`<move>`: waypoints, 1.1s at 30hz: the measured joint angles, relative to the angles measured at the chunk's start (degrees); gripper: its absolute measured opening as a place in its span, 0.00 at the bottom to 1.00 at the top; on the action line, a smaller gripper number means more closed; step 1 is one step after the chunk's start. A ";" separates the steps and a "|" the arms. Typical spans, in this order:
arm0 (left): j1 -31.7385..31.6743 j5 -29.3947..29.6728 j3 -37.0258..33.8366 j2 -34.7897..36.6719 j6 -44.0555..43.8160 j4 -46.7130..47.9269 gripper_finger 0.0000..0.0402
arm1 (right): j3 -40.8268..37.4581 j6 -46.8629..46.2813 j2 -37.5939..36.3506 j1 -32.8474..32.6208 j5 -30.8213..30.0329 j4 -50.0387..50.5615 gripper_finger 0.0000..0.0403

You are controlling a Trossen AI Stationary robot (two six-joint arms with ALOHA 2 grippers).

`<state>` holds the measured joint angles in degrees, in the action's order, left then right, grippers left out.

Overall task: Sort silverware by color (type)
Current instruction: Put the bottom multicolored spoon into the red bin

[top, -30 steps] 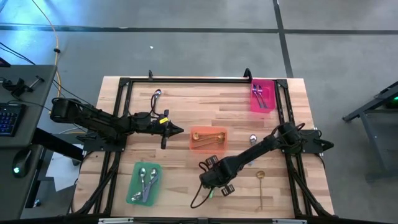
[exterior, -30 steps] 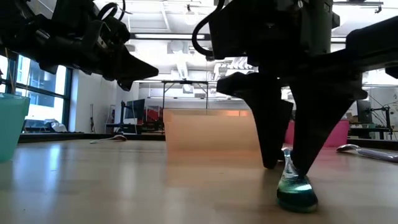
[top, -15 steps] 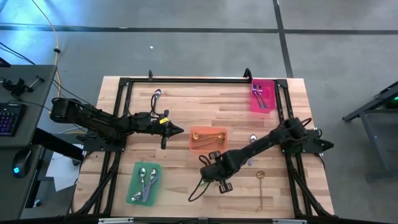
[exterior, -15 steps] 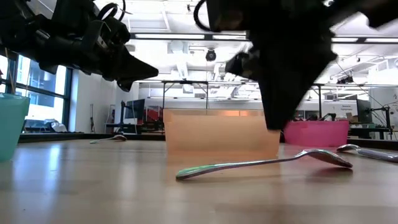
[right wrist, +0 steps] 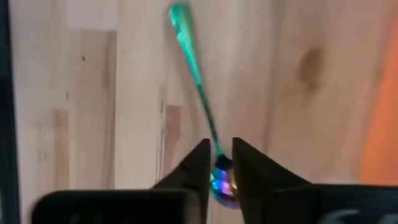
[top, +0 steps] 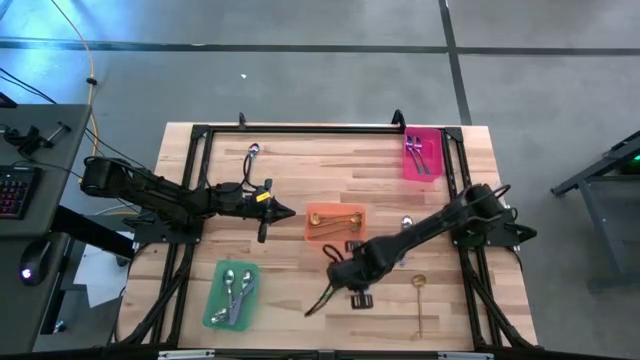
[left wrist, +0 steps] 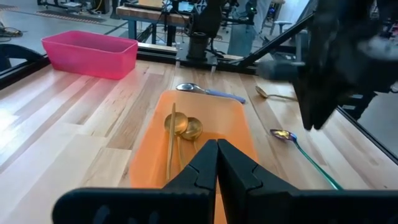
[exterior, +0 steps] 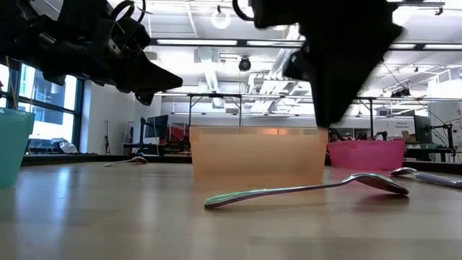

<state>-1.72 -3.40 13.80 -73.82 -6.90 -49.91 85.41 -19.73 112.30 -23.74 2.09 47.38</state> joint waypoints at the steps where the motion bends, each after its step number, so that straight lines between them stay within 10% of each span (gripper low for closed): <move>1: 0.00 0.00 0.00 0.00 0.00 0.11 0.00 | -0.16 -0.48 0.87 -0.39 0.00 -0.43 0.15; 10: -0.02 0.13 0.00 0.00 0.09 0.17 0.00 | -0.20 0.85 7.49 -1.14 -1.07 -0.62 0.30; 22: -0.02 0.31 0.00 0.02 0.09 0.31 0.00 | 0.13 -3.16 8.67 -0.51 1.04 3.56 0.02; 33: -0.02 0.28 0.00 0.01 -1.01 0.63 0.00 | -0.22 -3.36 3.21 -0.73 8.30 7.18 0.00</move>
<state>-1.74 -3.11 13.80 -73.82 -7.91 -49.28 85.19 -23.09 115.51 -24.47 10.39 54.55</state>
